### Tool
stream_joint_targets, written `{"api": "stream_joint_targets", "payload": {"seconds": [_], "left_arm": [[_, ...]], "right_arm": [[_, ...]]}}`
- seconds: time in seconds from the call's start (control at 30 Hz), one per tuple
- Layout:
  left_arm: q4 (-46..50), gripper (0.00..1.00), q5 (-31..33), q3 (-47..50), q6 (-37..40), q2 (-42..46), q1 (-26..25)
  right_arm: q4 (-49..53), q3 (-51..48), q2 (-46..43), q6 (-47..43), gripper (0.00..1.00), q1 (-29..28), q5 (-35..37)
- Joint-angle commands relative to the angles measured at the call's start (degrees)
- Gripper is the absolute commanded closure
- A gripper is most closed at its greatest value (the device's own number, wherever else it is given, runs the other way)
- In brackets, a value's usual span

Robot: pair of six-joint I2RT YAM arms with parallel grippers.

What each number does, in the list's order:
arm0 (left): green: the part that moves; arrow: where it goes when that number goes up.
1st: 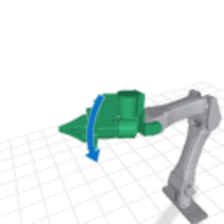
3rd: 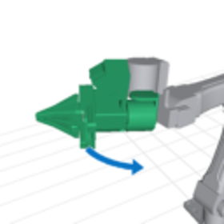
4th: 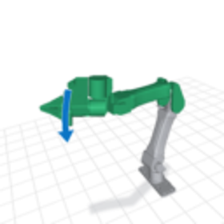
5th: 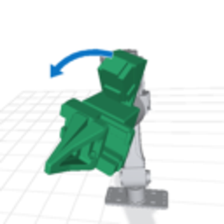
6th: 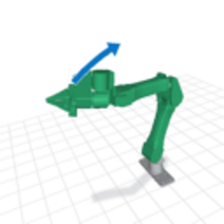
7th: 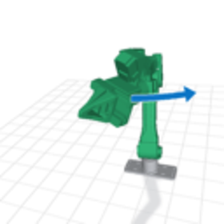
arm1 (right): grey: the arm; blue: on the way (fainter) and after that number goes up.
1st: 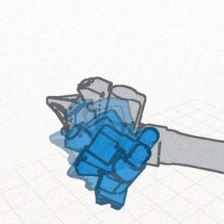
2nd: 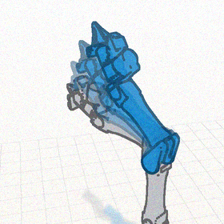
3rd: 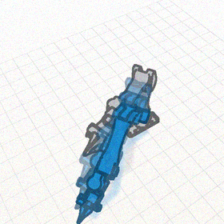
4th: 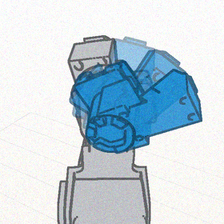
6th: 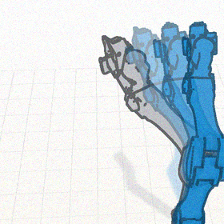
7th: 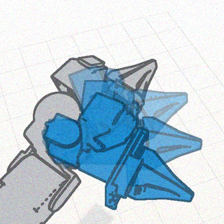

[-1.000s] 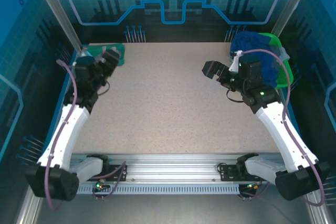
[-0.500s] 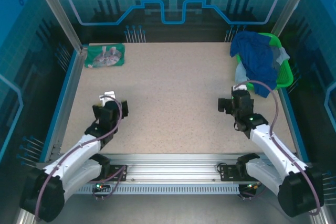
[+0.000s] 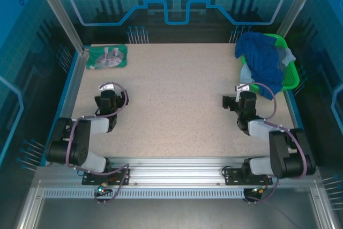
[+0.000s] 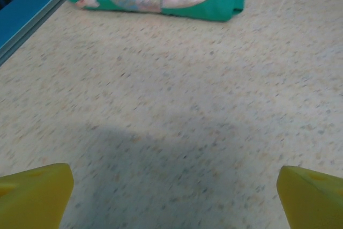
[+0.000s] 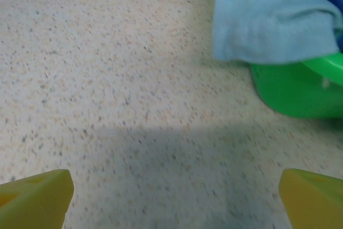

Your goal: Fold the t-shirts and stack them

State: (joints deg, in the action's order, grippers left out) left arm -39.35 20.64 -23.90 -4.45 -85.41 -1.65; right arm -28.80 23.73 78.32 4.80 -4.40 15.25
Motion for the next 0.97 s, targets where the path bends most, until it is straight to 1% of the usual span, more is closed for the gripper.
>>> {"api": "stream_joint_targets", "payload": {"seconds": [0.0, 0.03, 0.07, 0.1, 0.13, 0.17, 0.23, 0.3, 0.57, 0.63, 0.93], "left_arm": [[-17.30, 0.01, -3.19, 5.05, 1.44, -2.03, -0.19], [-27.11, 0.01, -4.18, 8.34, 1.59, -4.13, 0.40], [-32.28, 0.01, -5.03, 10.90, 1.53, -4.82, 0.77], [-32.53, 0.01, -5.64, 11.87, 1.13, -4.23, 0.85], [-32.95, 0.01, -5.82, 11.89, 1.34, -4.48, 0.86], [-33.01, 0.01, -5.76, 11.48, 1.62, -4.82, 0.86], [-24.79, 0.01, -5.50, 8.46, 0.86, -3.33, 1.00], [-15.02, 0.01, -7.48, 2.99, 1.79, -3.35, 1.10], [-16.24, 0.01, -7.46, 3.53, 1.99, -3.39, 0.79], [-16.50, 0.01, -7.68, 3.68, 2.06, -3.44, 0.78], [-15.93, 0.01, -7.81, 3.33, 2.25, -3.48, 0.77]], "right_arm": [[-13.06, -0.32, 3.64, -1.32, 0.00, 1.15, -3.82], [-17.08, -2.15, 4.81, -1.33, 0.00, 1.32, -4.26], [-21.58, -3.90, 6.43, -1.48, 0.00, 1.31, -4.58], [-24.62, -4.60, 7.14, -1.86, 0.00, 1.38, -4.89], [-21.31, -3.57, 6.42, -1.77, 0.00, 1.33, -5.43], [-20.42, -2.55, 7.18, -2.19, 0.00, 1.39, -6.17], [-15.30, 0.29, 7.55, -2.89, 0.00, 1.07, -6.76], [-15.59, 0.24, 7.70, -3.29, 0.00, 0.58, -6.19], [-15.79, 0.25, 7.76, -3.65, 0.00, 0.22, -5.90], [-14.79, 0.87, 7.81, -4.48, 0.00, 0.06, -7.68], [-14.46, 0.91, 7.76, -4.38, 0.00, 0.81, -9.48]]}}
